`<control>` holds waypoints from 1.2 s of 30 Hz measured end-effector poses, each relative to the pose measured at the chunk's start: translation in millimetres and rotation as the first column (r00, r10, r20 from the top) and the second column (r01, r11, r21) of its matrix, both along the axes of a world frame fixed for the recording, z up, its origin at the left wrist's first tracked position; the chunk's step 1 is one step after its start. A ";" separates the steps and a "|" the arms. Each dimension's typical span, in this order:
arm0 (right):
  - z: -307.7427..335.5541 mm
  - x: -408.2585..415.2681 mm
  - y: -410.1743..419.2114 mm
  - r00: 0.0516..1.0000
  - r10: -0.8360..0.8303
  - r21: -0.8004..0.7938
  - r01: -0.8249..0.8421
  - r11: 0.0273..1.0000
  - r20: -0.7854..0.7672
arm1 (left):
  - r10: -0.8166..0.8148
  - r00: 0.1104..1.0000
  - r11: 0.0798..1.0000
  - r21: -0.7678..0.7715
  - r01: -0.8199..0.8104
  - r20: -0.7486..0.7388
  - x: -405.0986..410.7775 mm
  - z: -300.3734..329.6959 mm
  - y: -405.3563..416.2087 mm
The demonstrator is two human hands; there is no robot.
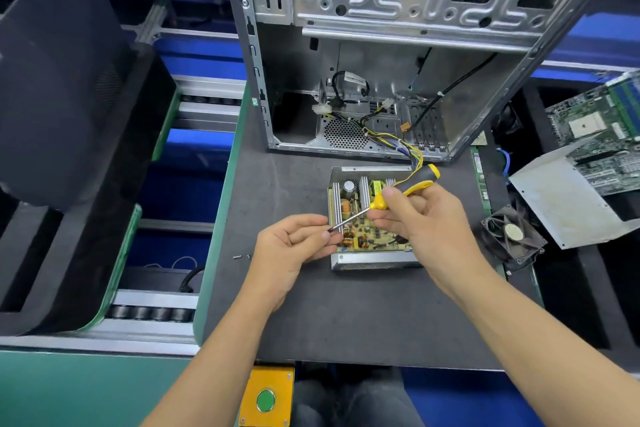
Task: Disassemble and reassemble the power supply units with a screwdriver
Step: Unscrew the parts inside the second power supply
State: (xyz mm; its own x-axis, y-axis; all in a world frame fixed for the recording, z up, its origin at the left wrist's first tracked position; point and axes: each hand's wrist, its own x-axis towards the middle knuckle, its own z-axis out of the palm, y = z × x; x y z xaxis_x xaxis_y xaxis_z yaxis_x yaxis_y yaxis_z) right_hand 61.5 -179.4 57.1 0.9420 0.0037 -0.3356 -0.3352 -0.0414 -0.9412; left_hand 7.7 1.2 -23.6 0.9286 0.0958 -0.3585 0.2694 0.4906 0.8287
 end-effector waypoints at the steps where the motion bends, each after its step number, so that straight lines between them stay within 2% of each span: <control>1: -0.5 -0.6 0.5 1.000 0.004 -0.012 -0.004 1.000 0.005 | -0.006 1.000 1.000 0.001 0.006 -0.002 -0.3 -0.9 0.1; 10: 0.2 -5.0 4.5 0.997 0.057 -0.064 -0.053 0.997 0.050 | -0.089 0.996 0.995 0.052 0.088 0.009 -5.2 -7.1 8.3; 15: 0.6 -9.6 1.8 0.980 0.152 -0.193 -0.126 0.973 0.126 | 0.025 0.999 0.965 0.260 -0.034 0.038 -8.6 -13.4 16.1; 21: -7.8 -20.3 -0.6 0.926 0.340 -0.434 -0.242 0.868 0.164 | -0.122 0.992 0.839 0.538 0.085 0.034 -14.1 -27.6 12.1; 24: -12.8 -21.8 1.0 0.907 0.381 -0.478 -0.257 0.840 0.181 | -0.196 0.979 0.768 0.629 0.121 0.050 -14.4 -32.4 2.6; 36: -20.0 -23.4 6.5 0.891 0.414 -0.532 -0.264 0.804 0.184 | -0.220 0.973 0.722 0.682 0.117 0.066 -14.6 -32.8 -1.3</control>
State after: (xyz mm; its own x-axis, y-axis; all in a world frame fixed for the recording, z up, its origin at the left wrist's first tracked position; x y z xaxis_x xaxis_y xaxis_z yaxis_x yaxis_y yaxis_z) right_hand 38.0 -172.9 37.1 0.9624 0.2502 -0.1056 0.0593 -0.5731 -0.8173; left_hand -6.9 -0.1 -56.4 0.9859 0.0999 -0.1343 0.1554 -0.2482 0.9562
